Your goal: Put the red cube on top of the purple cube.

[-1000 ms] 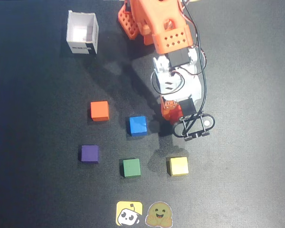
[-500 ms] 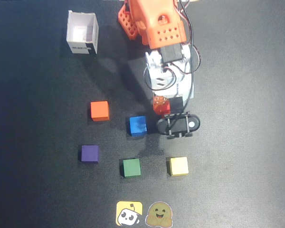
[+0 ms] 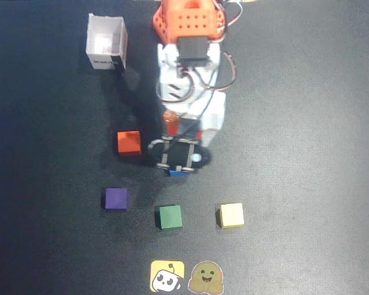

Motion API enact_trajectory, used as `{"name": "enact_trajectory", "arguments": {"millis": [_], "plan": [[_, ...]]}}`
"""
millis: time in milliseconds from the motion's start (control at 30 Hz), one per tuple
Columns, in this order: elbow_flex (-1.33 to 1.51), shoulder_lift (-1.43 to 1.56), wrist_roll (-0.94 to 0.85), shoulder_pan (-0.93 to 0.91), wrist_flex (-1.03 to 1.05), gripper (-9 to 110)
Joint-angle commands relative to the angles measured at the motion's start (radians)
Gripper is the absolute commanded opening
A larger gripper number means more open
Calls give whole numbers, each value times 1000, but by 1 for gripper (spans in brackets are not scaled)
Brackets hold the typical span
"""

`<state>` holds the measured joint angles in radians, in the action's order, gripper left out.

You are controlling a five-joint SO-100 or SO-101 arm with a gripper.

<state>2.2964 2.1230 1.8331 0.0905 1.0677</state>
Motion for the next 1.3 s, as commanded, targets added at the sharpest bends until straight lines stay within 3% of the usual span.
{"name": "enact_trajectory", "arguments": {"millis": [0, 633, 1267], "plan": [[-58, 28, -3, -14, 11, 6], [-371, -275, -100, -285, 89, 7], [-664, -561, -445, -350, 129, 6]]}}
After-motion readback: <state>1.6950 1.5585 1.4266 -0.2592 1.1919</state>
